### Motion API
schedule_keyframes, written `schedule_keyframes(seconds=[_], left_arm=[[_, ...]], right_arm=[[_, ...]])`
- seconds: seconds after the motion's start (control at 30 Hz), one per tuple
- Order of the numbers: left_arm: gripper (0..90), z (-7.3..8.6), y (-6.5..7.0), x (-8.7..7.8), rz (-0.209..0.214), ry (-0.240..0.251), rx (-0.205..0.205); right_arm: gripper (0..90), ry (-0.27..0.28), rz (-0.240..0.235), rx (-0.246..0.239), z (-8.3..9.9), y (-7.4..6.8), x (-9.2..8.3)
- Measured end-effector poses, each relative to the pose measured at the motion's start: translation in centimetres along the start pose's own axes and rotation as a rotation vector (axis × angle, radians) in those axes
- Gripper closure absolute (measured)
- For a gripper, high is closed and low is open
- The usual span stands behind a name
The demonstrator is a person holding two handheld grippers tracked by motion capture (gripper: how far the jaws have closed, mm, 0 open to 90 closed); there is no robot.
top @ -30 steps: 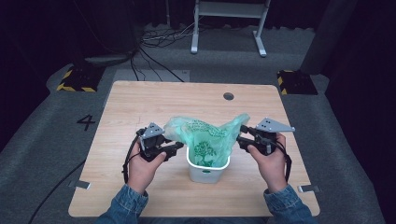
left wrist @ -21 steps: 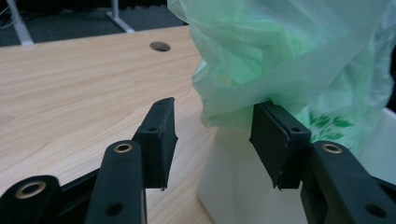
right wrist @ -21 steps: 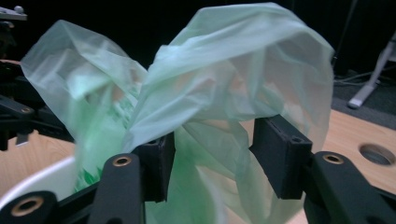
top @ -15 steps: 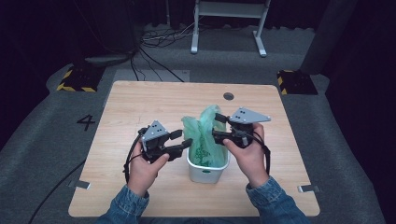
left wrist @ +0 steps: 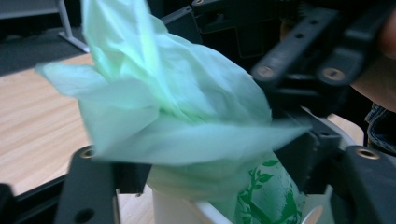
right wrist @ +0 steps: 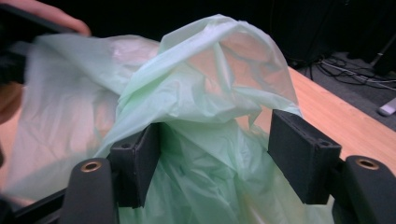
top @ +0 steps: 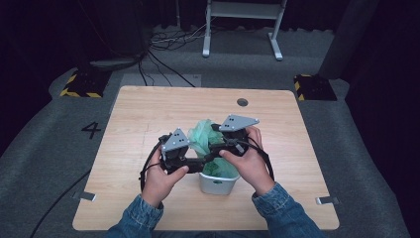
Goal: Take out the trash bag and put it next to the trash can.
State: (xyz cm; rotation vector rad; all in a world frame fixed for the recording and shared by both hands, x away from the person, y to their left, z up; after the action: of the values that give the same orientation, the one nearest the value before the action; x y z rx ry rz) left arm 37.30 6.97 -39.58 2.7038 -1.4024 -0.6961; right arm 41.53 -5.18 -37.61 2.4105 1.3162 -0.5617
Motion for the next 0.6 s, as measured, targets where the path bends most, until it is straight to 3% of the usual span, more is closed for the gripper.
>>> schedule_keyframes(seconds=[0.03, 0.07, 0.1, 0.13, 0.2, 0.23, 0.3, 0.43, 0.53, 0.6], left_arm=[[37.2, 0.0, 0.0, 0.1, 0.009, -0.01, -0.009], [37.2, 0.1, 0.0, 0.1, 0.016, -0.018, -0.014], [39.2, 0.2, 0.0, 0.1, -0.007, -0.041, 0.003], [60.3, 0.4, -0.1, 0.1, -0.022, -0.057, 0.025], [62.1, 0.4, -0.2, 0.0, 0.012, -0.045, 0.004], [71.3, 0.4, -0.3, -0.1, 0.012, -0.049, 0.002], [79.1, 0.3, -0.5, -0.2, -0.005, -0.035, -0.012], [83.4, 0.1, -0.6, -0.4, 0.004, -0.021, -0.021], [84.0, 0.1, -0.9, -0.6, -0.002, -0.011, -0.047], [84.0, 0.0, -1.0, -0.6, -0.006, -0.001, -0.055]], right_arm=[[43.6, 0.0, -0.021, -0.033, 0.1, -0.3, -0.1], [43.6, 0.0, -0.021, -0.033, 0.1, -0.3, -0.1], [43.8, -0.001, -0.023, -0.046, 0.1, -0.3, -0.2], [40.2, 0.014, -0.057, -0.033, 0.2, -0.3, -0.6], [38.7, 0.021, -0.071, -0.025, 0.3, -0.2, -1.0], [37.1, 0.036, -0.078, -0.003, 0.4, 0.2, -1.7], [34.3, 0.042, -0.087, 0.013, 0.5, 0.5, -2.5], [33.2, 0.044, -0.092, 0.031, 0.9, 0.7, -3.7], [31.7, 0.019, -0.067, 0.1, 2.1, 1.0, -4.8], [25.9, 0.017, -0.064, 0.131, 2.8, 1.0, -5.3]])
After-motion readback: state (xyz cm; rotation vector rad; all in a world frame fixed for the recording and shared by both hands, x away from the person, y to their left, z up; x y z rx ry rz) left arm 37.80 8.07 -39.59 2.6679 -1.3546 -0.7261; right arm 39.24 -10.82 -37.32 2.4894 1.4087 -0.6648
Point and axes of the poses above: each handheld gripper's, and its own axes: x roughly forward along the jaws, z roughly out of its underside, y roughly to its right, the point moved 5 cm from there along x, roughly forward along the jaws, and after that the axes turned 2 degrees about -x, right-handed, at the moved point
